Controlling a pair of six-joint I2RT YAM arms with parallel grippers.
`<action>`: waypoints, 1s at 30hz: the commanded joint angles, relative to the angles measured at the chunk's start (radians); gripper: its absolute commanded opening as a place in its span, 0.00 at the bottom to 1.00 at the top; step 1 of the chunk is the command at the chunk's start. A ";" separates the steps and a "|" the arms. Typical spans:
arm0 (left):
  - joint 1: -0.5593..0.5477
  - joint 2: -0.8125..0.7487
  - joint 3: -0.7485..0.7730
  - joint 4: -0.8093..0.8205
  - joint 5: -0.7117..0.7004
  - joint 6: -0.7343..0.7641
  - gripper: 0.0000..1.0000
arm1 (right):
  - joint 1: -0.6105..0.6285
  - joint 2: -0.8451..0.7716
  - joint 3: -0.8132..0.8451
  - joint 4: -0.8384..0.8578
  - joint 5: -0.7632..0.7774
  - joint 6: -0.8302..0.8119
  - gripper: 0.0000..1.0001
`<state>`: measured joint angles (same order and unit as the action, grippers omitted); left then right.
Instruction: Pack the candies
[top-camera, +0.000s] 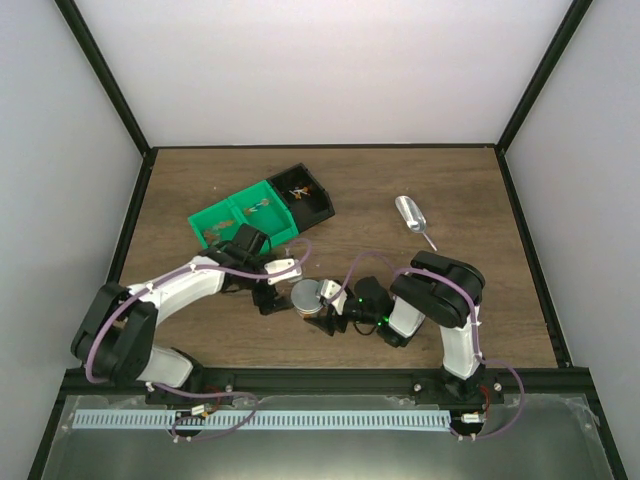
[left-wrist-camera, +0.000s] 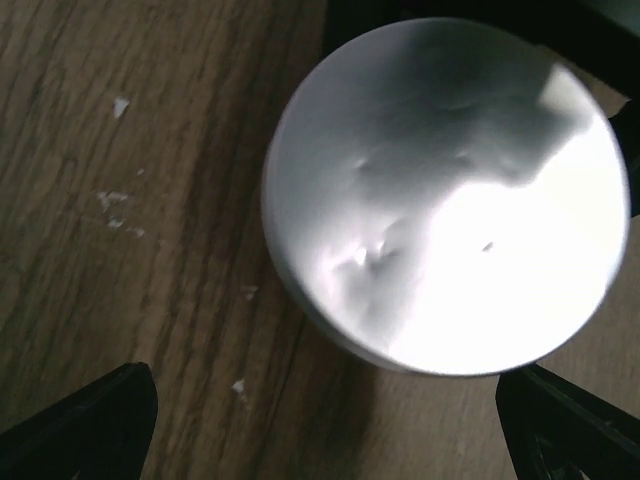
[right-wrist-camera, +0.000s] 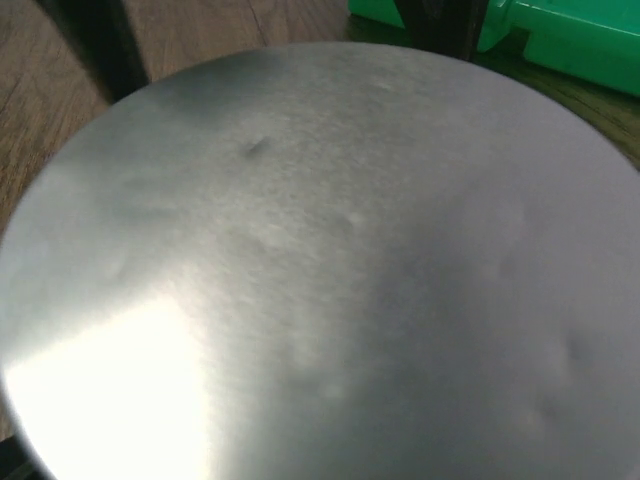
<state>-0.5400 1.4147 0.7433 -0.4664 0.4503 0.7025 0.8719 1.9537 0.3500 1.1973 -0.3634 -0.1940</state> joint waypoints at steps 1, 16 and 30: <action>0.046 0.020 0.037 0.004 -0.034 0.066 0.94 | 0.010 0.028 -0.013 -0.052 -0.013 -0.047 0.71; -0.110 -0.075 -0.024 0.098 0.052 -0.030 1.00 | 0.010 0.035 -0.002 -0.067 0.002 -0.035 0.71; -0.047 -0.029 -0.015 0.113 -0.042 -0.016 0.97 | 0.010 0.034 -0.004 -0.068 -0.012 -0.042 0.68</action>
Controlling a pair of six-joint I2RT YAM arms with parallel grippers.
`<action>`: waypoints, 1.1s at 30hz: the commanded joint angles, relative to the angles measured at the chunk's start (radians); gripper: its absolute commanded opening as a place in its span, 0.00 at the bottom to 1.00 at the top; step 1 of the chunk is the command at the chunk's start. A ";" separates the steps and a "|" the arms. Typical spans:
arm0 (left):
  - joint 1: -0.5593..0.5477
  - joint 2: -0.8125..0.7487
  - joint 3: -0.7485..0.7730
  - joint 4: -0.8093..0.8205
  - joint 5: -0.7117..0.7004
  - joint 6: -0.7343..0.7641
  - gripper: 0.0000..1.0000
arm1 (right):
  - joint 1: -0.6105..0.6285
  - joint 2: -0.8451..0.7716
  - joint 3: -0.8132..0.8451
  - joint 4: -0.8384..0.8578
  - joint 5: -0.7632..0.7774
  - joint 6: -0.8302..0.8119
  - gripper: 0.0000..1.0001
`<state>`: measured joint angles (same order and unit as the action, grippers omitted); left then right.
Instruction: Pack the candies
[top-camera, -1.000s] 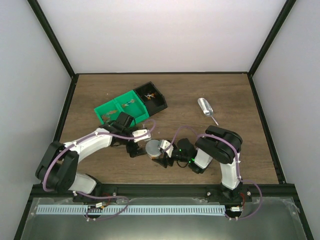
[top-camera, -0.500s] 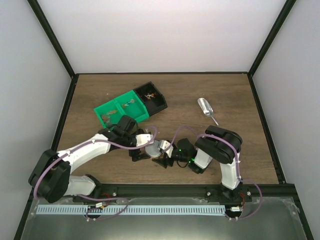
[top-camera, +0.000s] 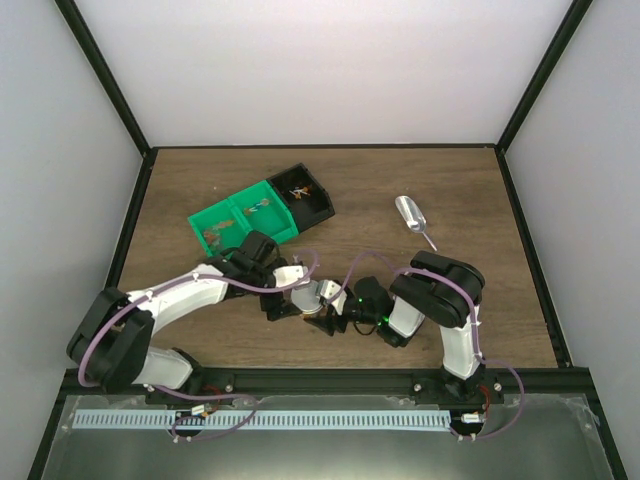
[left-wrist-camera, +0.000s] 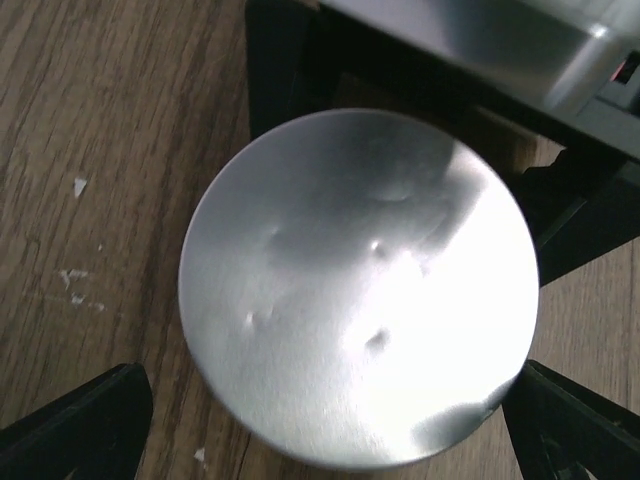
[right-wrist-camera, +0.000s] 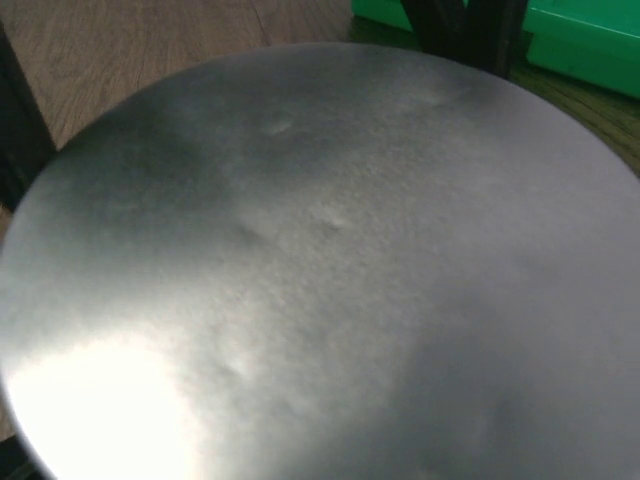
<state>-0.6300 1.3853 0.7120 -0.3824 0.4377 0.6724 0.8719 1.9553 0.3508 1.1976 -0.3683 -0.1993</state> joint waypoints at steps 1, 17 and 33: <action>0.056 0.005 0.020 0.026 -0.031 0.017 0.97 | 0.010 0.034 -0.004 -0.069 -0.009 -0.036 0.68; 0.089 -0.082 -0.031 -0.059 0.055 0.108 0.97 | 0.009 0.030 -0.001 -0.072 -0.005 -0.033 0.66; 0.001 -0.009 -0.013 0.059 -0.020 -0.066 0.98 | 0.009 0.030 -0.004 -0.073 -0.016 -0.034 0.65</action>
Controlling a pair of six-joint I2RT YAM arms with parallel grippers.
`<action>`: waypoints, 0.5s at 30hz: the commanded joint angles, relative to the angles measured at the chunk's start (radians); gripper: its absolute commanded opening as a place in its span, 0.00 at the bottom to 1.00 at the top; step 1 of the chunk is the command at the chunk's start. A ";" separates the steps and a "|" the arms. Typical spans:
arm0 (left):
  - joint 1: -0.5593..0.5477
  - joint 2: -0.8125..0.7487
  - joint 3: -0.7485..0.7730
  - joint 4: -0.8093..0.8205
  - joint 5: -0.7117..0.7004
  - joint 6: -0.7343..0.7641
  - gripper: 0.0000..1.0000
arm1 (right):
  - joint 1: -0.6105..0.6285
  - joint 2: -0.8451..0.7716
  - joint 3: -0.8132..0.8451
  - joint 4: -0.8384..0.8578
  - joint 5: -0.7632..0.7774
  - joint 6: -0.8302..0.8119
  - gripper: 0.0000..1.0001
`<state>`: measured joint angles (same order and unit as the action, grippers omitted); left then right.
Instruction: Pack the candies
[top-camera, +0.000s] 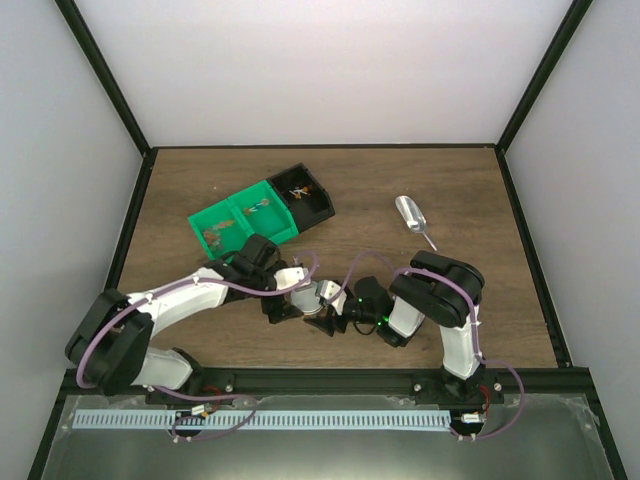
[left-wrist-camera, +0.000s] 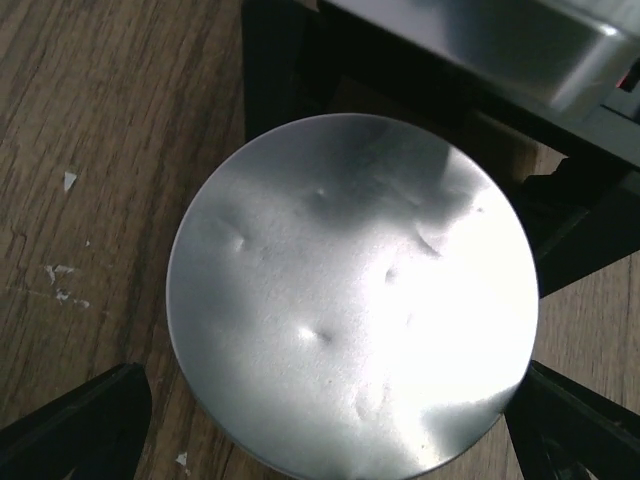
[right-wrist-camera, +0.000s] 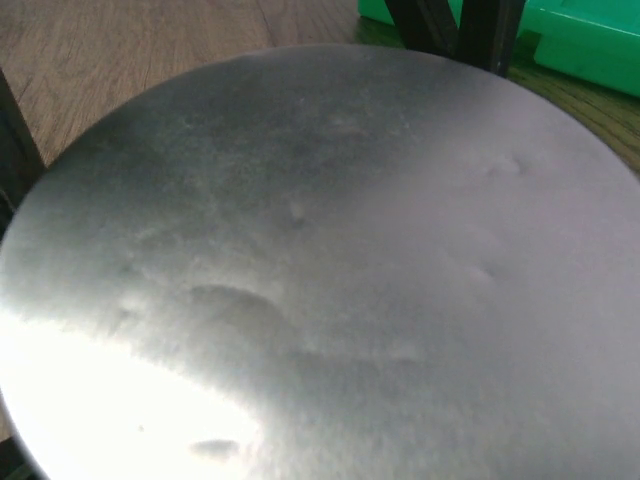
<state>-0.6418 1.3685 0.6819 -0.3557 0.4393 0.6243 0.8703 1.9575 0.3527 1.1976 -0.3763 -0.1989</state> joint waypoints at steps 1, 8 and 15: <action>0.019 0.006 0.016 0.033 -0.028 -0.013 0.98 | 0.010 0.029 -0.006 -0.073 -0.009 -0.035 0.64; 0.125 0.031 0.030 0.043 -0.063 -0.018 0.97 | 0.010 0.026 -0.007 -0.072 -0.013 -0.037 0.62; 0.163 0.016 0.023 -0.008 -0.038 0.031 0.96 | 0.010 0.025 -0.008 -0.073 -0.012 -0.036 0.62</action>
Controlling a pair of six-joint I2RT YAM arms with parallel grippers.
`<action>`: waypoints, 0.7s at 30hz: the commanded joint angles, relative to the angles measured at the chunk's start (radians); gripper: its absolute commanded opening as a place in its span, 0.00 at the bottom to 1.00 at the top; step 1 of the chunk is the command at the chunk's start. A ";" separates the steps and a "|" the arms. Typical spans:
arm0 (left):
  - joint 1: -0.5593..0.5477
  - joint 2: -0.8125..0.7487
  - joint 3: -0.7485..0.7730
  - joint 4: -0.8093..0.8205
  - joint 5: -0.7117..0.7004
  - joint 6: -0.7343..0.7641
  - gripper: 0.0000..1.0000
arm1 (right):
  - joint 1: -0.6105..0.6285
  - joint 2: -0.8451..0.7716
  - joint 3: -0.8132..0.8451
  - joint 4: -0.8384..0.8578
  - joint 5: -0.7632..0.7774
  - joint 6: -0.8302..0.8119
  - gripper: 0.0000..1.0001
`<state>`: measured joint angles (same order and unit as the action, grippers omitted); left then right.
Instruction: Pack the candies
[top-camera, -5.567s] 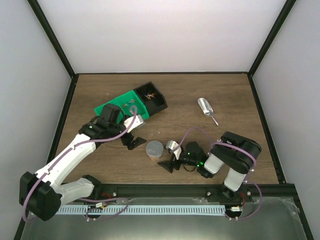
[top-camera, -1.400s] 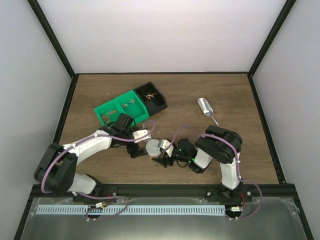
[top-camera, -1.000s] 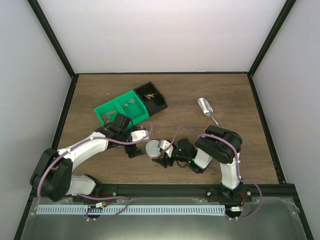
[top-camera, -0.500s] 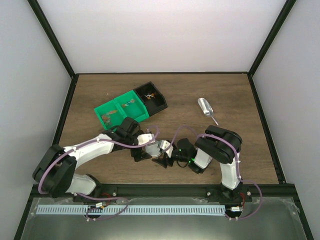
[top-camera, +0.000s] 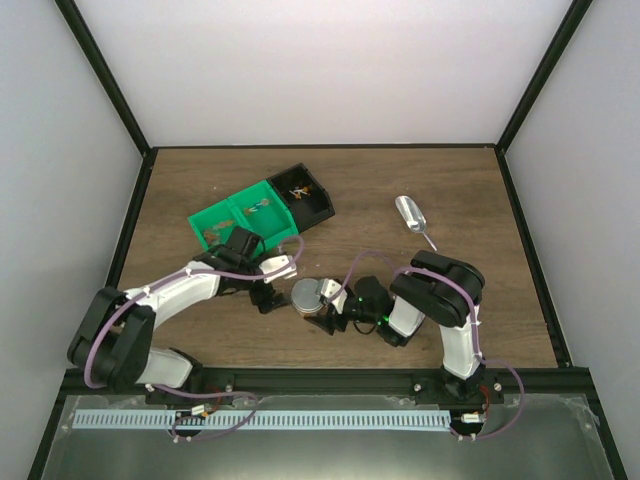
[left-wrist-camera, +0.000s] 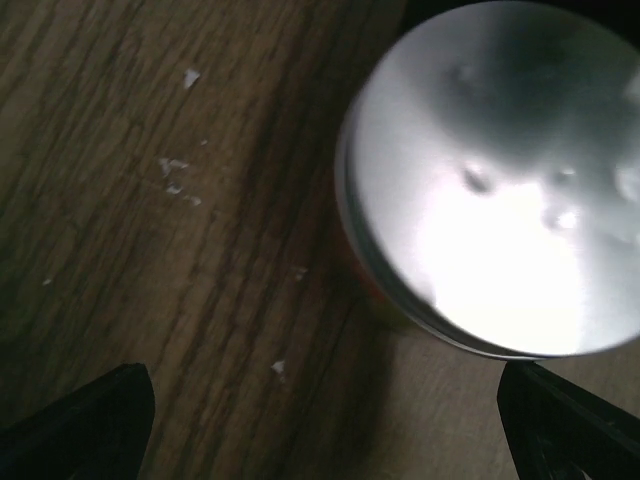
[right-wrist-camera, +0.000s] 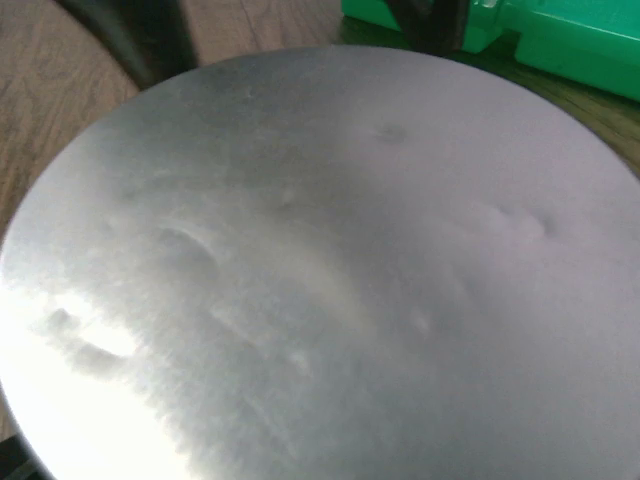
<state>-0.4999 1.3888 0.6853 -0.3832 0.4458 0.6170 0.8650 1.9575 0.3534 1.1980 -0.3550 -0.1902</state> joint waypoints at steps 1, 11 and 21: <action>0.019 -0.025 0.014 -0.002 -0.011 0.065 0.95 | 0.016 0.026 -0.008 -0.072 -0.033 -0.045 0.62; -0.131 -0.112 -0.057 0.062 0.019 -0.059 0.98 | 0.012 0.029 -0.002 -0.079 -0.037 -0.040 0.61; -0.159 -0.043 -0.027 0.155 -0.096 -0.152 0.98 | 0.012 0.025 -0.005 -0.082 -0.044 -0.040 0.60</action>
<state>-0.6693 1.3285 0.6277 -0.2817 0.4034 0.5194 0.8688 1.9579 0.3534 1.1946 -0.3901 -0.2016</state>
